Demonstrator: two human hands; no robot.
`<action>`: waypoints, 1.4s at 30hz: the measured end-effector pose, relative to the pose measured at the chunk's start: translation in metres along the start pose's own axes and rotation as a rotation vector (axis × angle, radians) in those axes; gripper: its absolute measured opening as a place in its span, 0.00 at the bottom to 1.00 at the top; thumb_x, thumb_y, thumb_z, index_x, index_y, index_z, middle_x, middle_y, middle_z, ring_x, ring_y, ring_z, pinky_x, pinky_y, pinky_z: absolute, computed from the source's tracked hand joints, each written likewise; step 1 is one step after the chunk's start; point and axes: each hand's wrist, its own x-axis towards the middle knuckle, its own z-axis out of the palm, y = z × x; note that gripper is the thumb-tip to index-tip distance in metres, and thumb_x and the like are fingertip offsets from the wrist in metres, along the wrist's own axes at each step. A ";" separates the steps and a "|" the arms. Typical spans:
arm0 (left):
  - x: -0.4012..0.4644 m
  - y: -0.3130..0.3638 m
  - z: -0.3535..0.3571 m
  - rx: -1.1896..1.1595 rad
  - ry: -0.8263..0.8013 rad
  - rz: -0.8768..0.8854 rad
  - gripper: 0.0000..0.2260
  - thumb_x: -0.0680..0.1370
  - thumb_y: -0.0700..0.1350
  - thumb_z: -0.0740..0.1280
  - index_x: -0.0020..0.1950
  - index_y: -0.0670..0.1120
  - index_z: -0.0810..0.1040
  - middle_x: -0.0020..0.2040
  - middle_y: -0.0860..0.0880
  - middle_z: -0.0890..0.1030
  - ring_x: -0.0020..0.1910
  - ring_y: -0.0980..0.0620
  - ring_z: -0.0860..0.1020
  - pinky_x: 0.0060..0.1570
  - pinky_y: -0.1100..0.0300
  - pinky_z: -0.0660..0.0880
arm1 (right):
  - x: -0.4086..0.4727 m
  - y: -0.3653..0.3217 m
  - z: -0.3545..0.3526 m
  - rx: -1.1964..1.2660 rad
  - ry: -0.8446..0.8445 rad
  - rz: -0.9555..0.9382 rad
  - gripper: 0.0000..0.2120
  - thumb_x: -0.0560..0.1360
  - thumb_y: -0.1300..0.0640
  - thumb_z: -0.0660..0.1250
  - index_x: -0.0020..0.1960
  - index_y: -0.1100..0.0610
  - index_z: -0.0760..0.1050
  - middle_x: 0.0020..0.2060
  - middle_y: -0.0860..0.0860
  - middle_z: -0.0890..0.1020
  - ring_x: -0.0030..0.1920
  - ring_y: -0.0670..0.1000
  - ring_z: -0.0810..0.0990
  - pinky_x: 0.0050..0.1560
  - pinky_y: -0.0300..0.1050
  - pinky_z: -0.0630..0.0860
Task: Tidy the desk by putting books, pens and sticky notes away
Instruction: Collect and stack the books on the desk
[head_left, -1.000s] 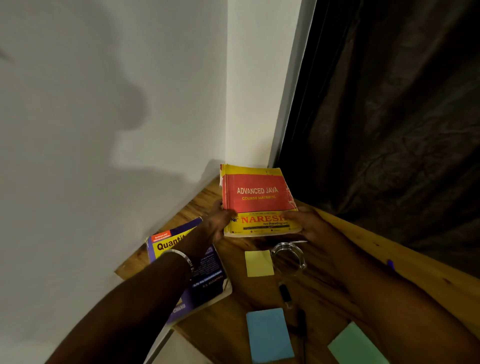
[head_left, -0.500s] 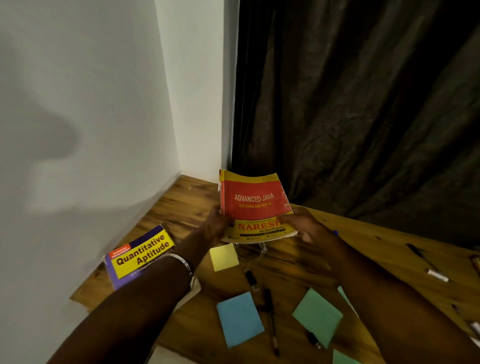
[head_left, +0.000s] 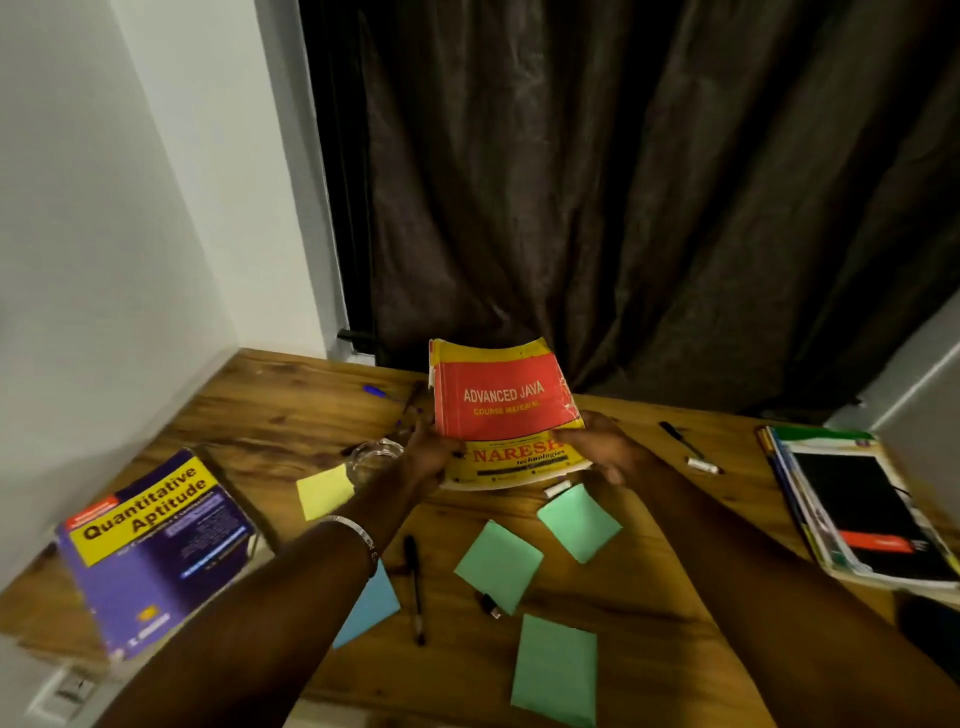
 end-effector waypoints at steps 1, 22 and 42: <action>0.008 -0.014 0.009 0.029 0.008 -0.025 0.33 0.61 0.39 0.72 0.66 0.49 0.70 0.58 0.39 0.79 0.52 0.36 0.81 0.48 0.30 0.75 | -0.005 0.006 -0.011 -0.005 0.005 -0.003 0.13 0.74 0.63 0.69 0.58 0.60 0.78 0.54 0.59 0.83 0.53 0.59 0.82 0.60 0.56 0.76; -0.108 -0.031 0.202 -0.029 -0.095 -0.215 0.30 0.73 0.29 0.65 0.70 0.48 0.63 0.64 0.43 0.75 0.57 0.44 0.75 0.42 0.53 0.77 | -0.121 0.122 -0.142 -0.060 0.202 0.120 0.14 0.73 0.65 0.69 0.58 0.58 0.79 0.53 0.54 0.83 0.56 0.54 0.79 0.60 0.49 0.74; -0.108 -0.085 0.222 0.564 -0.099 -0.124 0.11 0.71 0.39 0.72 0.51 0.41 0.77 0.48 0.43 0.82 0.46 0.44 0.81 0.44 0.47 0.81 | -0.140 0.201 -0.136 -0.282 0.369 0.249 0.16 0.70 0.58 0.74 0.57 0.54 0.80 0.50 0.53 0.84 0.51 0.53 0.82 0.55 0.47 0.78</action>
